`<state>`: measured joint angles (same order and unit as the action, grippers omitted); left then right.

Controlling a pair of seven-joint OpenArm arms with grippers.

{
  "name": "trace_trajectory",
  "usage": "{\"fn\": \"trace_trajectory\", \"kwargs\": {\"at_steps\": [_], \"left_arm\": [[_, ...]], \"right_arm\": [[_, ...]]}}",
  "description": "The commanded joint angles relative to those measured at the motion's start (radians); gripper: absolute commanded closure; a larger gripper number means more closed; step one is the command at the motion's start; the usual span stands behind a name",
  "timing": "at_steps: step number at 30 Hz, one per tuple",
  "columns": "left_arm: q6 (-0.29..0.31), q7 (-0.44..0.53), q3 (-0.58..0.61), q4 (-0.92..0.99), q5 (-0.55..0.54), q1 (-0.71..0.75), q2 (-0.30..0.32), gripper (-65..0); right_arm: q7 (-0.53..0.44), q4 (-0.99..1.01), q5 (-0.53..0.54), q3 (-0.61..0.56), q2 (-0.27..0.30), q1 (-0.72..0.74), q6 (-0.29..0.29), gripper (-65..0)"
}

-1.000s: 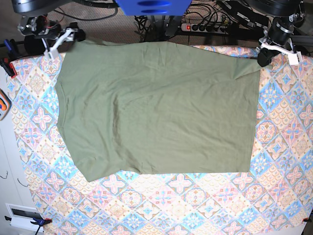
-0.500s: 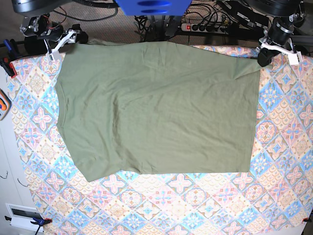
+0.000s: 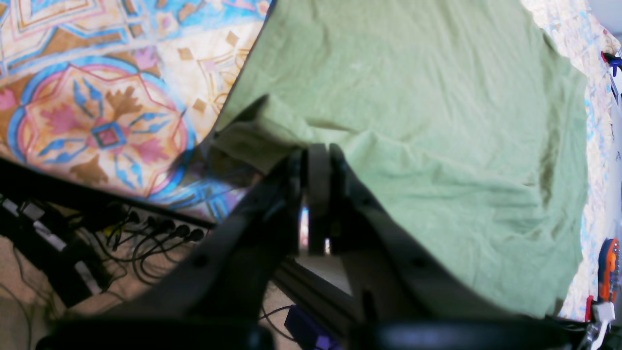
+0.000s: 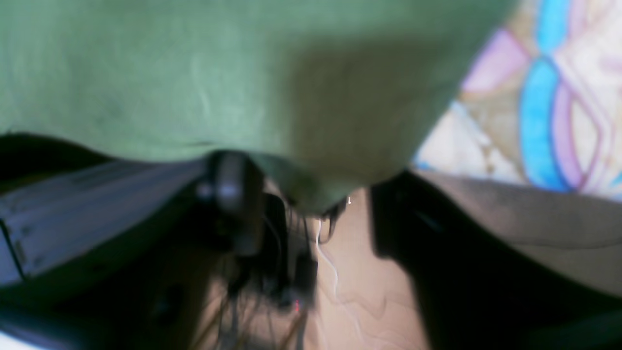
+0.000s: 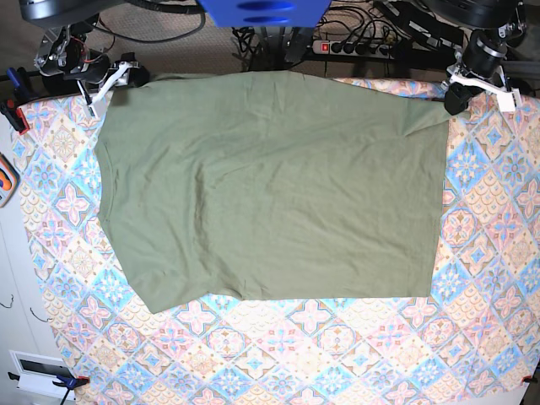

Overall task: Layout the t-shirt on the table in an organized manner, then fold the t-shirt properly
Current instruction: 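Hold the shirt corners with both grippers, smoothing the shirt flat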

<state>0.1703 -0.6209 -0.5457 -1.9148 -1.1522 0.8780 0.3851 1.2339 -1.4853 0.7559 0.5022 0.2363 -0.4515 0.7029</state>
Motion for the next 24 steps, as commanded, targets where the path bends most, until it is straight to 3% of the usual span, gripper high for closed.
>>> {"fn": "trace_trajectory", "kwargs": {"at_steps": [1, 3, 5, 14, 24], "left_arm": [[0.01, 0.016, -0.007, -0.013, -0.008, 0.008, 0.012, 0.0], [0.01, 0.014, -0.007, -0.013, -0.007, -0.001, 0.012, 0.0], [0.01, 0.014, -0.007, -0.013, -0.007, -0.003, 0.013, 0.0], [0.01, 0.014, -0.007, -0.013, -0.007, -0.003, 0.015, 0.0], [0.01, 0.014, -0.009, -0.019, -0.008, -0.001, 0.016, 0.0]], "right_arm": [[-0.041, -0.016, 0.024, 0.014, 0.018, 0.003, -0.005, -21.5], [-0.041, -0.018, 0.024, 0.017, 0.018, 0.001, -0.005, -11.1], [-0.033, -0.024, 0.024, 0.037, 0.018, -0.002, -0.005, -6.3], [-0.032, -0.105, 0.027, 0.098, 0.039, -0.105, -0.005, -5.3], [-0.032, -0.229, 0.141, 0.098, 0.059, -0.149, -0.005, -5.3]]}}
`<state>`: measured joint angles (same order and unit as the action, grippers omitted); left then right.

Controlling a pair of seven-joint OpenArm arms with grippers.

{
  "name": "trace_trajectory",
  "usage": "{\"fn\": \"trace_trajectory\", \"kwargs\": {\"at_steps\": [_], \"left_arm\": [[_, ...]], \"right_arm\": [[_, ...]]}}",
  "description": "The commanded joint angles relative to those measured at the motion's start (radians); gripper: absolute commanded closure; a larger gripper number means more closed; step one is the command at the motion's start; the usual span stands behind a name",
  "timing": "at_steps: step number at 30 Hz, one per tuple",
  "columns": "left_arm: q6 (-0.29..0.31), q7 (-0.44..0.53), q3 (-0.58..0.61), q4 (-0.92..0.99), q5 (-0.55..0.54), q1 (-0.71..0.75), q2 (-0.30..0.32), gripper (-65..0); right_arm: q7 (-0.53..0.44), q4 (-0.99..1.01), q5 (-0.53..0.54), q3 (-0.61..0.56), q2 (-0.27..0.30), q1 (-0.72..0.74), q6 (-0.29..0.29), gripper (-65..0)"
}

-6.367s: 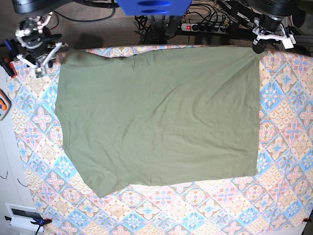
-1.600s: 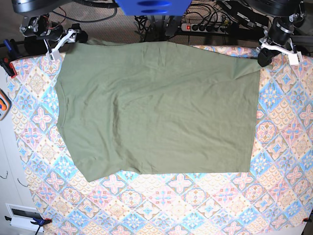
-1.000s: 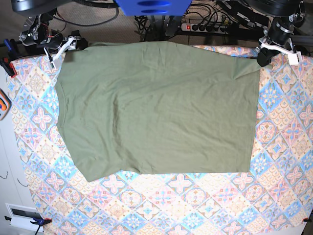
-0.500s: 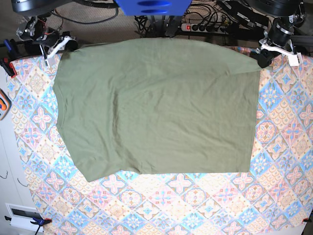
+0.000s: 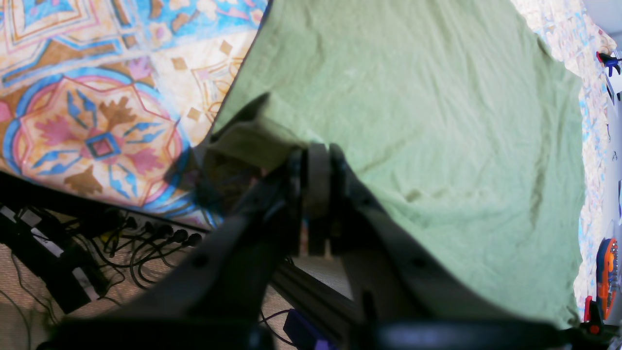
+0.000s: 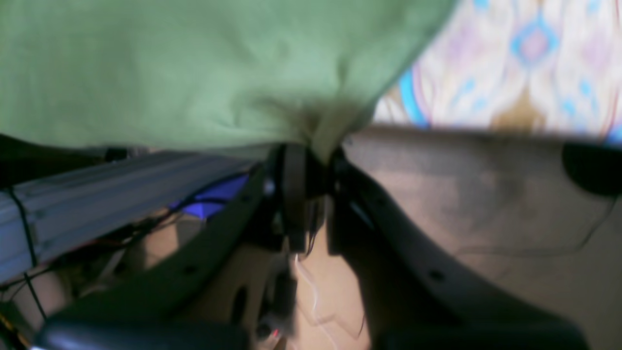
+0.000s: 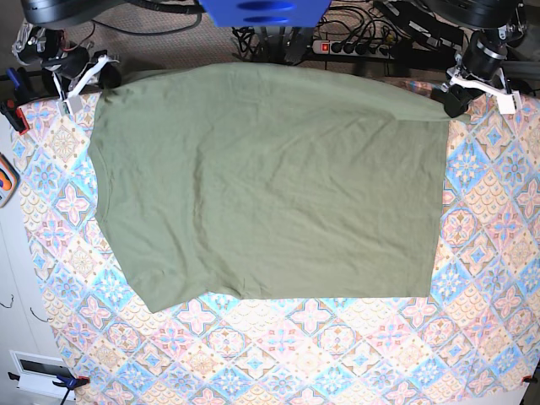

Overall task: Layout the t-shirt on the table in an organized manner, then fold the t-shirt properly
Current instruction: 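Hold the shirt corners with both grippers, smoothing the shirt flat, then fold the green shirt's shoulder edge over onto the shirt with both grippers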

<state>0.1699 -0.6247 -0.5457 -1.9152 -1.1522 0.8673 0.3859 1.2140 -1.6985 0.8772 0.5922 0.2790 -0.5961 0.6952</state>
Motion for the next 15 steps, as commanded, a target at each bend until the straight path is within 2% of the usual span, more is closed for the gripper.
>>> {"fn": "trace_trajectory", "kwargs": {"at_steps": [1, 10, 15], "left_arm": [[0.01, 0.018, -0.009, -0.019, -0.008, 0.008, 0.015, 0.0], [0.01, 0.018, -0.011, -0.069, -0.01, 0.014, 0.015, 0.0], [0.01, 0.019, -0.043, -0.089, -0.016, 0.011, 0.011, 0.0]], "right_arm": [[-0.012, -0.033, 0.02, 0.008, 0.016, -0.005, 0.003, -5.3], [-0.01, -0.076, 0.109, 0.056, 0.019, -0.018, 0.003, -5.3], [-0.01, -0.077, 0.159, 0.073, 0.049, -0.018, 0.003, -5.3]]}}
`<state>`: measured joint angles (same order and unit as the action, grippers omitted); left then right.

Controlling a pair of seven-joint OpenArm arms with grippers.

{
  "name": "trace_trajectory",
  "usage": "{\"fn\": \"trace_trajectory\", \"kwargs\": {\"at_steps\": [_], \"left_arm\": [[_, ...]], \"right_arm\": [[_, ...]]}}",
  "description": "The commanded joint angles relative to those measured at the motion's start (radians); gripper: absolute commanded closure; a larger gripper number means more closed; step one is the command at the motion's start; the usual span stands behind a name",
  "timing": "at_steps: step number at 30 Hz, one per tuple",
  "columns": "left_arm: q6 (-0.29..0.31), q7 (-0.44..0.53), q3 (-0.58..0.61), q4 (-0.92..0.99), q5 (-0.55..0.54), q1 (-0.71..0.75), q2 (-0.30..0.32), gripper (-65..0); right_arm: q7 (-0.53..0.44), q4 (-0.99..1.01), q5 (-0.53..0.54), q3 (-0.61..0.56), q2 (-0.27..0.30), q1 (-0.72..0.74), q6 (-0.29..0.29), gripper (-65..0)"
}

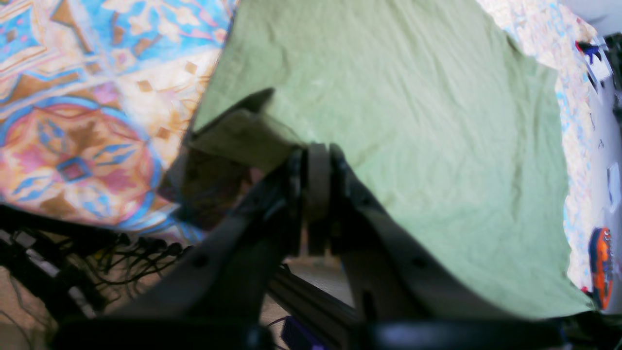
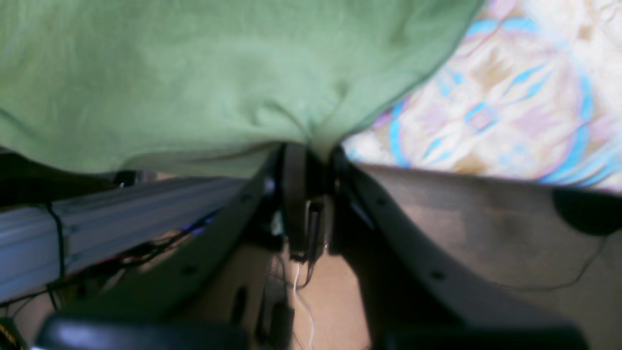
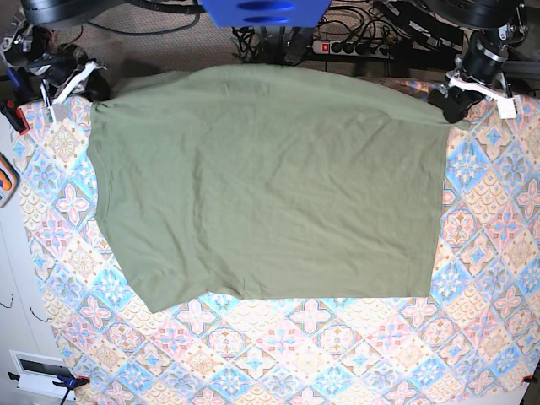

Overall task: Layout the t-shirt on the table in an organized manner, then fold the t-shirt properly
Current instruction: 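Fold the green shirt's shoulder edge over onto the shirt with both grippers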

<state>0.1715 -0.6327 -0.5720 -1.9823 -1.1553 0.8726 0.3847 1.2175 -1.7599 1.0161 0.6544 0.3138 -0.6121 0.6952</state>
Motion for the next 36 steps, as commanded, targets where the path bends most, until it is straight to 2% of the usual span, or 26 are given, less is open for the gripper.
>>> {"fn": "trace_trajectory", "kwargs": {"at_steps": [1, 10, 15, 21, 25, 36], "left_arm": [[0.009, 0.027, -0.029, -0.022, -0.015, 0.006, 0.012, 0.0], [0.009, 0.026, -0.082, -0.022, -0.071, -0.036, 0.012, 0.0], [0.007, 0.026, -0.075, -0.019, -0.071, -0.088, 0.009, 0.0], [0.006, 0.023, -0.073, -0.019, -0.071, -0.131, -0.003, 0.0], [0.004, -0.043, -0.076, -0.016, -0.068, -0.194, -0.028, 0.0], [0.006, -0.186, -0.073, -0.013, 0.117, -0.401, -0.146, 0.0]], "right_arm": [[-0.014, -0.016, 0.028, 0.018, 0.014, -0.002, 0.003, -5.3], [-0.014, -0.01, 0.03, 0.051, 0.014, 0.013, 0.003, -5.2], [-0.012, -0.01, 0.03, 0.044, 0.012, 0.145, 0.003, -5.2], [0.063, -0.007, 0.025, 0.049, 0.011, 0.283, 0.003, -5.2], [0.064, 0.021, 0.025, 0.043, 0.009, 0.35, 0.003, -5.2], [0.064, 0.239, 0.022, 0.038, 0.009, 0.49, 0.003, -5.2]]}}
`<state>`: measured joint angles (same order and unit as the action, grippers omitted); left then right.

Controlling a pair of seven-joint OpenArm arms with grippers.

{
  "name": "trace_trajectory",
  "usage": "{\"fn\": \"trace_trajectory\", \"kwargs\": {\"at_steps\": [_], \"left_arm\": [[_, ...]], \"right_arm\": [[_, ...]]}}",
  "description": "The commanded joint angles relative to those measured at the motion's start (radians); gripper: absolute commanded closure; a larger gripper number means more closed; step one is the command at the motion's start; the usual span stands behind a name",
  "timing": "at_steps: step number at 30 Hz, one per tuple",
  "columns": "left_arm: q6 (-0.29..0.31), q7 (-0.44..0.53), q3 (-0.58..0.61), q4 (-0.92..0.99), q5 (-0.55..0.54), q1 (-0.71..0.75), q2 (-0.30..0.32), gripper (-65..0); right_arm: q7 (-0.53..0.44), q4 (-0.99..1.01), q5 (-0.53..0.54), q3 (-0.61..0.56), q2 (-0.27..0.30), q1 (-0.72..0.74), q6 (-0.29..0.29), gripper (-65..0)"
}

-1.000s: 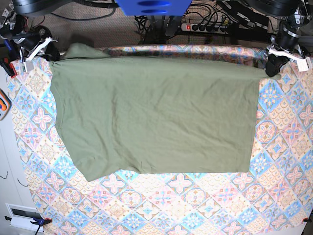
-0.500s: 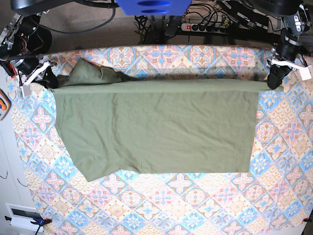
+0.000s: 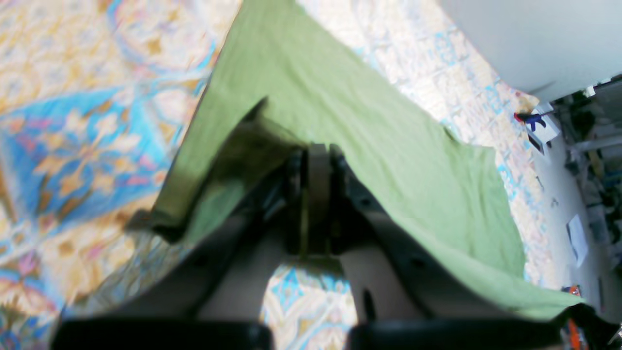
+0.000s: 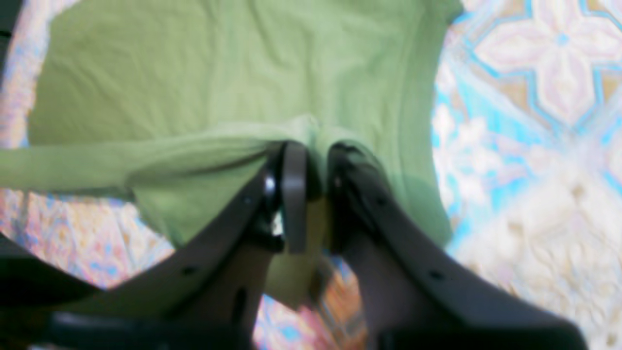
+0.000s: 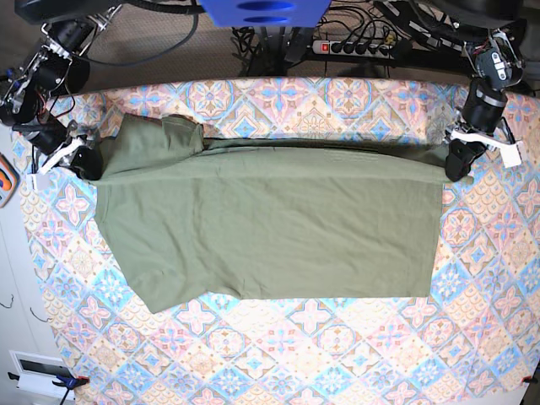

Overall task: Layout the t-shirt on the table in an organized manner, then fold the t-shirt properly
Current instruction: 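Fold the green shirt's shoulder edge over onto the shirt with both grippers, then hold the folded edge with both grippers and press it flat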

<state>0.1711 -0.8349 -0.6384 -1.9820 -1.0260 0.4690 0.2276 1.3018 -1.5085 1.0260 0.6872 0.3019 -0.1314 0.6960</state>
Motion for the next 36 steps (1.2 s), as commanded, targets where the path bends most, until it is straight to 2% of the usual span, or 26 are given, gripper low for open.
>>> {"fn": "trace_trajectory", "kwargs": {"at_steps": [1, 5, 9, 14, 17, 20, 23, 25, 31, 36], "left_arm": [[0.006, 0.007, -0.007, -0.006, 0.011, -0.019, 0.003, 0.0], [0.006, -0.014, -0.007, 0.066, 0.048, -0.086, -0.003, 0.0], [0.008, -0.013, -0.007, 0.141, 0.069, -0.132, -0.003, 0.0], [0.008, -0.014, 0.007, 0.258, 0.103, -0.223, -0.003, 0.0], [0.008, -0.013, 0.058, 0.306, 0.121, -0.247, -0.001, 0.0], [0.008, -0.013, 0.061, 0.367, 0.121, -0.278, -0.003, -0.5], [0.008, -0.013, 0.061, 0.389, 0.12, -0.292, -0.003, -4.8], [0.008, -0.014, 0.061, 0.379, 0.112, -0.272, 0.0, -9.0], [0.006, -0.014, 0.056, 0.286, 0.112, -0.23, 0.002, -17.2], [0.006, -0.014, 0.055, 0.197, 0.068, -0.163, 0.002, -23.3]], "right_arm": [[-0.02, 0.001, 0.0, -0.005, 0.021, 0.023, 0.002, -5.2], [-0.024, 0.01, -0.109, -0.059, 0.021, 0.08, 0.002, -5.2], [-0.024, 0.012, -0.212, -0.065, 0.015, 0.097, 0.002, -5.5], [-0.028, 0.072, -0.283, -0.065, -0.031, 0.114, 0.002, -5.5], [-0.031, 0.088, -0.326, -0.065, -0.033, 0.175, 0.002, -6.0], [-0.067, 0.088, -0.369, -0.065, -0.036, 0.172, 0.002, -12.9], [-0.072, 0.082, -0.376, -0.062, -0.046, 0.171, 0.002, -23.0], [-0.072, 0.076, -0.375, -0.057, -0.046, 0.158, 0.002, -26.2], [-0.072, 0.036, -0.372, -0.008, -0.046, 0.08, 0.002, -26.3], [-0.072, -0.016, -0.301, -0.008, -0.046, 0.036, 0.002, -26.3]]}}
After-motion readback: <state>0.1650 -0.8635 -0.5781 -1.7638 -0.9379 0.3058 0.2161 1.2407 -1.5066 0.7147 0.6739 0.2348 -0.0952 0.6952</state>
